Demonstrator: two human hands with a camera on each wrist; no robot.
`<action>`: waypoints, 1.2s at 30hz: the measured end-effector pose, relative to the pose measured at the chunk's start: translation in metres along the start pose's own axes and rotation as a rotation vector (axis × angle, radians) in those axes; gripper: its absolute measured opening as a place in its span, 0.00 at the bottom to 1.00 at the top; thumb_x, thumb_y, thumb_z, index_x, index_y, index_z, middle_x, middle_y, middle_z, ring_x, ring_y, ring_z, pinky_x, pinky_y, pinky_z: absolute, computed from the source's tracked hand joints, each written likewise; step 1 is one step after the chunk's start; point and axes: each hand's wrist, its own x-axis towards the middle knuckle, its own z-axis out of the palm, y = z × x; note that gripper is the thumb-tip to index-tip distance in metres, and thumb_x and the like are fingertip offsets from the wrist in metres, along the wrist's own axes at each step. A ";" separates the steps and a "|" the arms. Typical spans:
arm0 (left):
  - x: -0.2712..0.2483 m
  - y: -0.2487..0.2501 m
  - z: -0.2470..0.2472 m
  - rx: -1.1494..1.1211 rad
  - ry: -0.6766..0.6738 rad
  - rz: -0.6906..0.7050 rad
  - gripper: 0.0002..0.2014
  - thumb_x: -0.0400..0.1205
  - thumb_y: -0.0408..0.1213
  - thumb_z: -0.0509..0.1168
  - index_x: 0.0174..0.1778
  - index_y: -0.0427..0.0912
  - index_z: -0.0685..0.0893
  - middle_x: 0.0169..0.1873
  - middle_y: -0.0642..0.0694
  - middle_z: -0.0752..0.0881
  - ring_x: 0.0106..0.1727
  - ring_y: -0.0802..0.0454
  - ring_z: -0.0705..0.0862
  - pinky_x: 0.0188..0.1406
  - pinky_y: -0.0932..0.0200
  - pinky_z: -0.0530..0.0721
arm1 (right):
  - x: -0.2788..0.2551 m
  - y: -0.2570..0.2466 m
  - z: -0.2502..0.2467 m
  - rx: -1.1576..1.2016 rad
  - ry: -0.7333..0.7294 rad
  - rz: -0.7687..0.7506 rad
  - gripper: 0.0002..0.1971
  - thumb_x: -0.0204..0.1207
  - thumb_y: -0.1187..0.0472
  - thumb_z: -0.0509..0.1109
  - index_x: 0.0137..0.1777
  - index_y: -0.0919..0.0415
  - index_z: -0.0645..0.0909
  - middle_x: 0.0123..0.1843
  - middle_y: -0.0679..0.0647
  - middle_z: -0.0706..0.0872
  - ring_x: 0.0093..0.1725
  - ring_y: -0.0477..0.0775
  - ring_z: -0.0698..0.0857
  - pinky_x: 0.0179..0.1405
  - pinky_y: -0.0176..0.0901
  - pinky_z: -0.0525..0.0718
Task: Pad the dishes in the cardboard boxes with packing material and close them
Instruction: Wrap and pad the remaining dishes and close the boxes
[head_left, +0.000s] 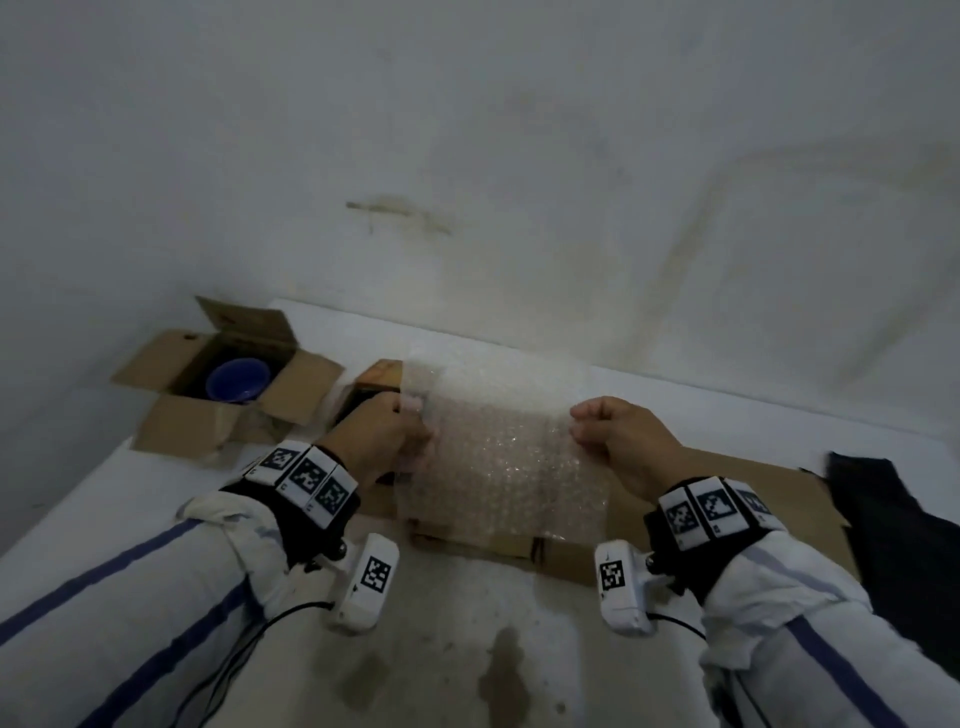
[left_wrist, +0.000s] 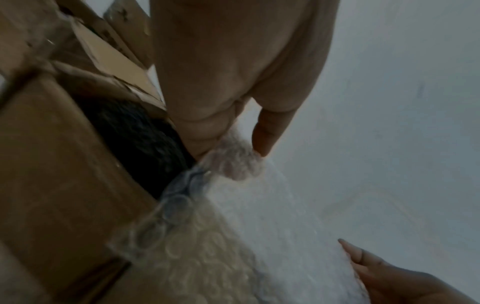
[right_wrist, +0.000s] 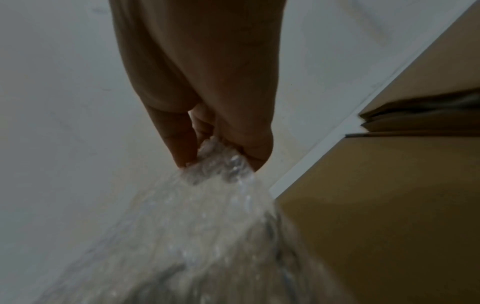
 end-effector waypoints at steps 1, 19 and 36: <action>-0.001 -0.002 -0.014 -0.002 0.032 0.023 0.03 0.82 0.25 0.61 0.47 0.36 0.78 0.31 0.39 0.80 0.28 0.48 0.79 0.25 0.59 0.78 | 0.002 -0.004 0.012 0.005 -0.038 -0.013 0.12 0.75 0.77 0.66 0.45 0.59 0.82 0.43 0.56 0.83 0.40 0.51 0.82 0.37 0.38 0.80; 0.015 0.010 -0.110 0.884 0.093 0.406 0.27 0.70 0.55 0.73 0.63 0.51 0.79 0.59 0.50 0.78 0.59 0.55 0.76 0.54 0.66 0.68 | 0.008 -0.072 0.142 -0.277 0.036 -0.553 0.03 0.64 0.61 0.69 0.32 0.52 0.80 0.47 0.53 0.84 0.49 0.49 0.81 0.51 0.40 0.75; 0.042 -0.008 -0.119 -0.199 -0.030 0.130 0.11 0.82 0.44 0.66 0.48 0.38 0.85 0.39 0.44 0.87 0.44 0.46 0.85 0.49 0.52 0.80 | 0.034 -0.045 0.173 0.191 -0.077 -0.057 0.18 0.77 0.71 0.67 0.65 0.57 0.71 0.44 0.59 0.84 0.39 0.53 0.81 0.43 0.45 0.81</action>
